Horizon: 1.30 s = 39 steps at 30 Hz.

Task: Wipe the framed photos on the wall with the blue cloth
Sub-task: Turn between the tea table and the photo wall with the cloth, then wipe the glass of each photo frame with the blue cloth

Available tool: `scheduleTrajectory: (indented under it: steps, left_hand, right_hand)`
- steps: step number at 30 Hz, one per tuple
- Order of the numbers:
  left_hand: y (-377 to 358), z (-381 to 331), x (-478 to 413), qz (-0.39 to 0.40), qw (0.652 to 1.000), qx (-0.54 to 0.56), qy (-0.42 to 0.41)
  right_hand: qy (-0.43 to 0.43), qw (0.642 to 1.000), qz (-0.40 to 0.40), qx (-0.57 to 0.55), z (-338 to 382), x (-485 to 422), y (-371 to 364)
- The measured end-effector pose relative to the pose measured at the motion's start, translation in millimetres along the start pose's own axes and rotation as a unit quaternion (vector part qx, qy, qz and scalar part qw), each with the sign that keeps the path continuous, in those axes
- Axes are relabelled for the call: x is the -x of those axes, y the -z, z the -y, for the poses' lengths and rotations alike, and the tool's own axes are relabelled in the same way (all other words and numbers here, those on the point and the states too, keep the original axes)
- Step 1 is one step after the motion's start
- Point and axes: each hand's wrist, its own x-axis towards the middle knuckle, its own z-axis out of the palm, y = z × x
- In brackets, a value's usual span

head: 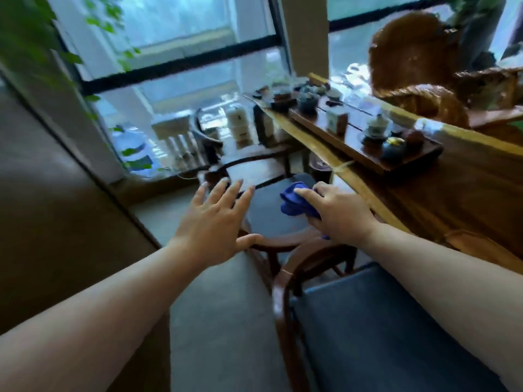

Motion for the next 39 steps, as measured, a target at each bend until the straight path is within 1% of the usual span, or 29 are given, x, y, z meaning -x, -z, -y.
scheduleTrajectory:
  steps: [5,9,14,20,24,27,31,33,39]
  left_hand:
    - [66.7,80.7,102.5,-0.024,0.995,-0.055,0.079]
    - [120.6,134.3,188.7,-0.04,0.981,-0.112,0.154]
    - [174.4,175.9,265.6,-0.036,0.959,-0.171,0.221]
    - [233.9,217.0,329.9,-0.04,0.927,-0.232,0.29]
    - [270.4,234.3,362.0,-0.026,0.899,-0.289,0.327]
    - [301.2,247.1,382.8,-0.01,0.869,-0.335,0.365]
    - [347.4,260.8,409.4,0.021,0.819,-0.394,0.416]
    - [366.7,265.8,421.8,0.043,0.787,-0.423,0.447]
    - [394.5,271.8,448.2,0.083,0.722,-0.462,0.509]
  right_hand:
    - [0.093,0.993,-0.064,-0.017,116.3,-56.7,46.6]
    - [0.164,0.98,-0.103,-0.04,219.9,-88.8,86.5]
    - [0.226,0.957,-0.163,-0.081,323.5,-114.2,118.2]
    - [0.313,0.919,-0.201,-0.131,423.8,-148.8,137.1]
    - [0.366,0.882,-0.214,-0.205,484.6,-173.9,149.3]
    - [0.398,0.848,-0.222,-0.268,532.0,-192.0,162.5]
    - [0.429,0.804,-0.236,-0.337,593.2,-209.4,189.3]
    - [0.453,0.772,-0.248,-0.371,621.6,-213.6,205.2]
    - [0.507,0.698,-0.261,-0.434,682.5,-203.7,246.5]
